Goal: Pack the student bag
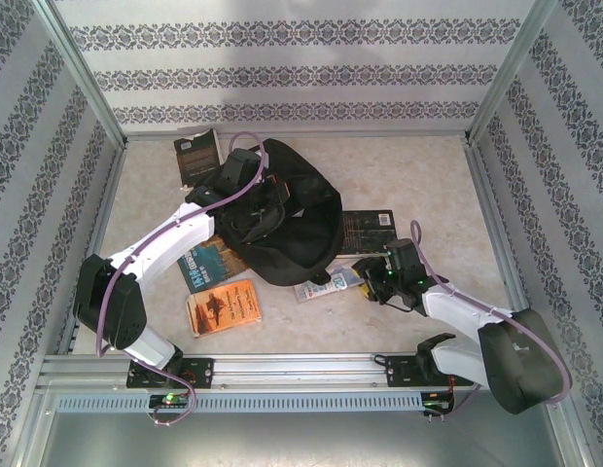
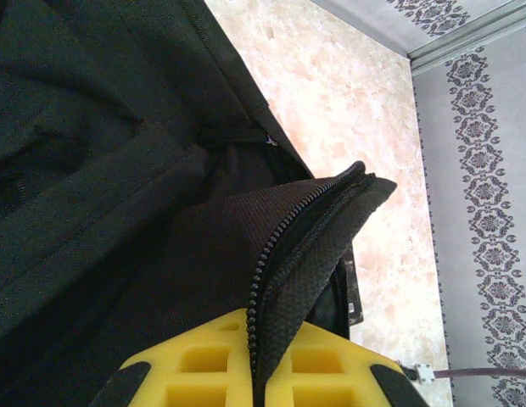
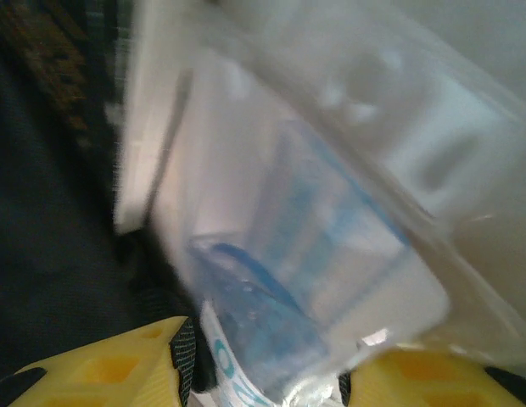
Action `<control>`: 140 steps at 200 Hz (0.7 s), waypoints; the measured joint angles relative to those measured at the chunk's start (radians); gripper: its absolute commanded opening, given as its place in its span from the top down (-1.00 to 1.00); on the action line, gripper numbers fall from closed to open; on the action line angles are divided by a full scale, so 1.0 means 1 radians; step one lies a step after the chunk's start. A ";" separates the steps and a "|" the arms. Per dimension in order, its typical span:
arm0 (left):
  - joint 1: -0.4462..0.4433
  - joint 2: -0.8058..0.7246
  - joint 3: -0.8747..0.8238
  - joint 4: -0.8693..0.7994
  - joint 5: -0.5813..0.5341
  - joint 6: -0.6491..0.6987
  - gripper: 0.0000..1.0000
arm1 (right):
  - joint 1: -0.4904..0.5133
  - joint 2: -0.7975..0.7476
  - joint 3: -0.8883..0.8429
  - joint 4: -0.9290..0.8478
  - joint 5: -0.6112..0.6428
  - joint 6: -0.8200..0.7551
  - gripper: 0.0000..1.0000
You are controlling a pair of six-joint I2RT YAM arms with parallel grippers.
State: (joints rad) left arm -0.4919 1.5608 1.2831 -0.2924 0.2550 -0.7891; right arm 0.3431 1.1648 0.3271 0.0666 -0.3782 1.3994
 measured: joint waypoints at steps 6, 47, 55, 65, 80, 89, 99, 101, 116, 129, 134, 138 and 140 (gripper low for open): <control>0.000 0.000 0.000 0.000 0.000 0.000 1.00 | 0.000 0.000 0.005 0.016 0.002 -0.001 0.02; 0.000 0.000 0.000 0.000 0.000 0.000 1.00 | 0.000 0.006 0.029 0.103 0.014 -0.019 0.03; 0.000 0.000 0.000 0.000 0.000 0.000 1.00 | 0.000 0.018 0.032 0.116 0.015 -0.019 0.04; 0.000 0.000 0.000 0.000 0.002 -0.001 1.00 | 0.000 0.039 0.035 0.130 0.016 -0.021 0.08; 0.000 0.000 0.000 0.000 0.004 -0.002 1.00 | 0.000 0.083 0.048 0.149 0.016 -0.027 0.15; 0.000 0.000 0.000 0.000 0.004 -0.003 1.00 | 0.000 0.116 0.060 0.162 0.016 -0.034 0.19; 0.000 0.000 0.000 0.000 0.004 -0.004 1.00 | 0.002 0.141 0.070 0.170 0.016 -0.038 0.25; 0.000 0.000 0.000 0.000 0.004 -0.004 1.00 | 0.002 0.145 0.072 0.171 0.016 -0.040 0.27; 0.000 0.000 0.000 0.000 0.003 -0.004 1.00 | 0.007 0.162 0.084 0.171 0.021 -0.049 0.45; 0.000 0.000 0.000 0.000 0.003 -0.004 1.00 | 0.012 0.161 0.085 0.165 0.028 -0.058 0.66; 0.000 0.000 0.000 0.000 0.003 -0.004 1.00 | 0.013 0.158 0.086 0.157 0.034 -0.061 0.73; 0.000 0.000 0.000 0.000 0.003 -0.004 1.00 | 0.013 0.154 0.086 0.149 0.039 -0.056 0.78; 0.000 0.000 0.000 0.000 0.003 -0.004 1.00 | 0.013 0.151 0.086 0.142 0.039 -0.062 0.81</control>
State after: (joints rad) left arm -0.4919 1.5608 1.2831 -0.2924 0.2581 -0.7929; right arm 0.3565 1.3159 0.4129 0.2081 -0.3397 1.3373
